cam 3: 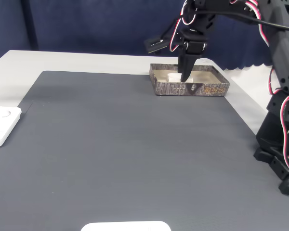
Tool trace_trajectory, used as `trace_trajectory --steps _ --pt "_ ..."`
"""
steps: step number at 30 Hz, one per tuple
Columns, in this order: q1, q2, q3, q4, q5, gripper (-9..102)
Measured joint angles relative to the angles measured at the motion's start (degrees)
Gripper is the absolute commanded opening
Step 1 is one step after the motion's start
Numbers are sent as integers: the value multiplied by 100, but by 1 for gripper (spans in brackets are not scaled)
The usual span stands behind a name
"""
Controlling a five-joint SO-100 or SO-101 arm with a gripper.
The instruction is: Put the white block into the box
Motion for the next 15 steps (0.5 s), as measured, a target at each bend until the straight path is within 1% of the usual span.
trace_trajectory --steps 4,6,10,15 --pt "0 0 0 0 0 0" --pt "9 0 0 0 0 3" --pt "18 0 0 -62 62 13" --pt "18 0 0 -141 246 21"
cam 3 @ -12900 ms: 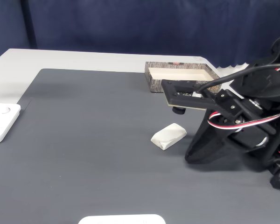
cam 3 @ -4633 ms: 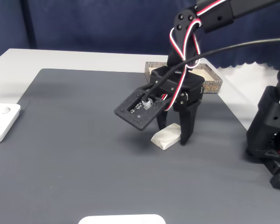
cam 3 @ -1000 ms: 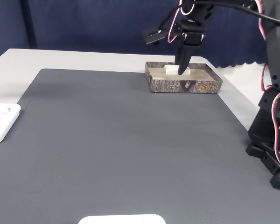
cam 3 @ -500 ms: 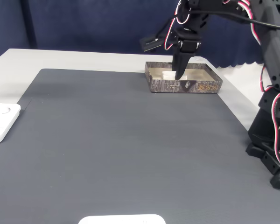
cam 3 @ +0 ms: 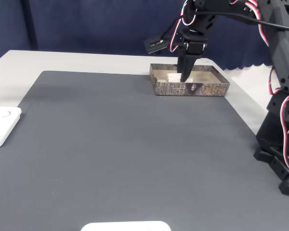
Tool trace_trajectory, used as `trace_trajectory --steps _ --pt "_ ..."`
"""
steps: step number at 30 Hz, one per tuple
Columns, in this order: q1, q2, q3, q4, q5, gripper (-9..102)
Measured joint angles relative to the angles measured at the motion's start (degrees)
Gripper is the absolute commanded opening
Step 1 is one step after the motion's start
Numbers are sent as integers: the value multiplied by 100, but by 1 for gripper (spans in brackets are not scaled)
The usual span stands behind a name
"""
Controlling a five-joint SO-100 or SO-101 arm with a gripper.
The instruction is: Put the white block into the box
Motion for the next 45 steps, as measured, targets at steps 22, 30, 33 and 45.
trace_trajectory --steps 22,30,33,45 --pt "0 141 0 18 -158 27" --pt "-62 1600 826 343 -519 25" --pt "-229 2285 1389 343 -694 25" --pt "-1477 5546 4456 343 -2083 21"
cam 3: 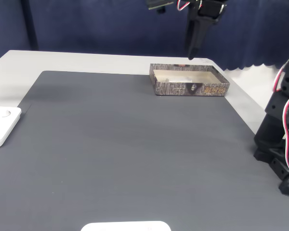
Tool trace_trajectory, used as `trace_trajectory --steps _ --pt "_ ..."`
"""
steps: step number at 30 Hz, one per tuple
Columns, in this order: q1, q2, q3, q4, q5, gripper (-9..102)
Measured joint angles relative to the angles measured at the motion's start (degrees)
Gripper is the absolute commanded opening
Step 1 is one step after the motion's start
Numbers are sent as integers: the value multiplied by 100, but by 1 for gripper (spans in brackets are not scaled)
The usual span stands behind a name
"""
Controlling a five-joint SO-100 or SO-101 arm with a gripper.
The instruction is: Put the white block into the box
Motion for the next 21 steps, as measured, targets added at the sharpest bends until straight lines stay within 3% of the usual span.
trace_trajectory --steps 14,21 --pt "-2813 3718 3199 -404 -3542 15" --pt "-4315 4852 4157 -536 -4720 10"
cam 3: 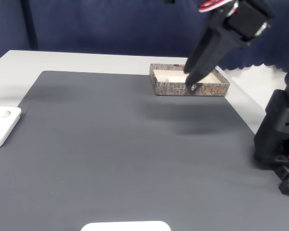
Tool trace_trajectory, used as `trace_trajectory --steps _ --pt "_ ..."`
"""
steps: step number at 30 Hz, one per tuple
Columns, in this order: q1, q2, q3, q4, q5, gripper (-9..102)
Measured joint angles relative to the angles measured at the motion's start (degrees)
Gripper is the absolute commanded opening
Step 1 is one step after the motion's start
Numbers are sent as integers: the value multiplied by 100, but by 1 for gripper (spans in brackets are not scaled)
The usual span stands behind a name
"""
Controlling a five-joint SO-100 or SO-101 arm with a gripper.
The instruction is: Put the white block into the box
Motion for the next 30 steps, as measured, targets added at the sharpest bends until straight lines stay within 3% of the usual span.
trace_trajectory --steps 6,16,30 --pt "-703 773 686 0 -562 -2" --pt "-1652 2303 2496 -237 -1538 -2" --pt "-2232 3278 3973 -422 -1775 -2"
